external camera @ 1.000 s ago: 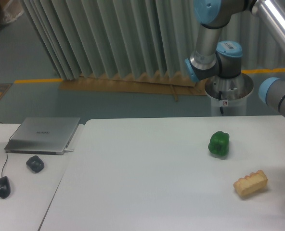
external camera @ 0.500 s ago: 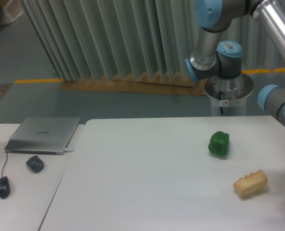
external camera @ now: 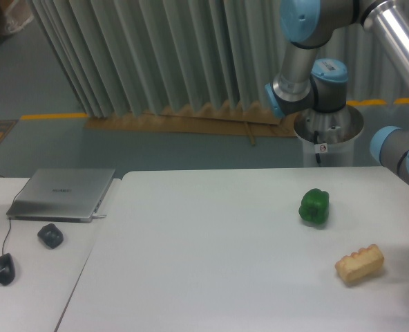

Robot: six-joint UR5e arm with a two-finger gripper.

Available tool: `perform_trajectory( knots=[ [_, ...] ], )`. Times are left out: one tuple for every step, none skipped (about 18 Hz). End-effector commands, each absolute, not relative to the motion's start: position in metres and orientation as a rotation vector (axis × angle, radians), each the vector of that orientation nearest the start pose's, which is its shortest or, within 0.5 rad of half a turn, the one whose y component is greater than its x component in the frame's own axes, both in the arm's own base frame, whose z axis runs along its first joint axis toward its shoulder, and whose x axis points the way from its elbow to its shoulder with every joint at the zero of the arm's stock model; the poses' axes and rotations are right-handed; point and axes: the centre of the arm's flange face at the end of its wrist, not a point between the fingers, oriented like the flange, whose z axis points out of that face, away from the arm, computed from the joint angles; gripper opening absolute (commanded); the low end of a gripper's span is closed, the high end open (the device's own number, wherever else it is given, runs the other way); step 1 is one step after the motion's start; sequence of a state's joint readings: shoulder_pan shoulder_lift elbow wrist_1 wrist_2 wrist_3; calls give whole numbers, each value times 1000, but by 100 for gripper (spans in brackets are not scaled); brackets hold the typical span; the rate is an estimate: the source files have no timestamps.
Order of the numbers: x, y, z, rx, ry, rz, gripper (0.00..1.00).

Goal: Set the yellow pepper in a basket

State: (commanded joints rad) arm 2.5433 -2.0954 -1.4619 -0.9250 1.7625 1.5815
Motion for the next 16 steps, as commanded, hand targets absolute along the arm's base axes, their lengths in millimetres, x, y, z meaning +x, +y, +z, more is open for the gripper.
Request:
perform_trajectory(
  knots=[
    [-507, 484, 296, -3092, 937, 441, 100],
    [-508, 484, 294, -3094, 938, 437, 100],
    [-507, 483, 292, -3101, 935, 430, 100],
    [-506, 482, 287, -3109, 933, 418, 100],
    [-505, 481, 282, -3115, 939, 406, 100],
    [-504, 480, 280, -3116, 943, 399, 100],
    [-504, 480, 277, -3120, 940, 390, 100],
    [-504, 480, 276, -3120, 937, 390, 100],
    [-504, 480, 276, -3121, 935, 388, 100],
    [-504, 480, 277, -3121, 935, 390, 100],
    [-503, 480, 278, -3122, 927, 393, 100],
    [-502, 481, 278, -3123, 922, 395, 100],
    [-501, 483, 277, -3126, 908, 394, 100],
    [-501, 483, 276, -3135, 869, 394, 74],
    [-500, 484, 277, -3139, 837, 398, 62],
    [-500, 484, 277, -3141, 832, 396, 55]
  ],
)
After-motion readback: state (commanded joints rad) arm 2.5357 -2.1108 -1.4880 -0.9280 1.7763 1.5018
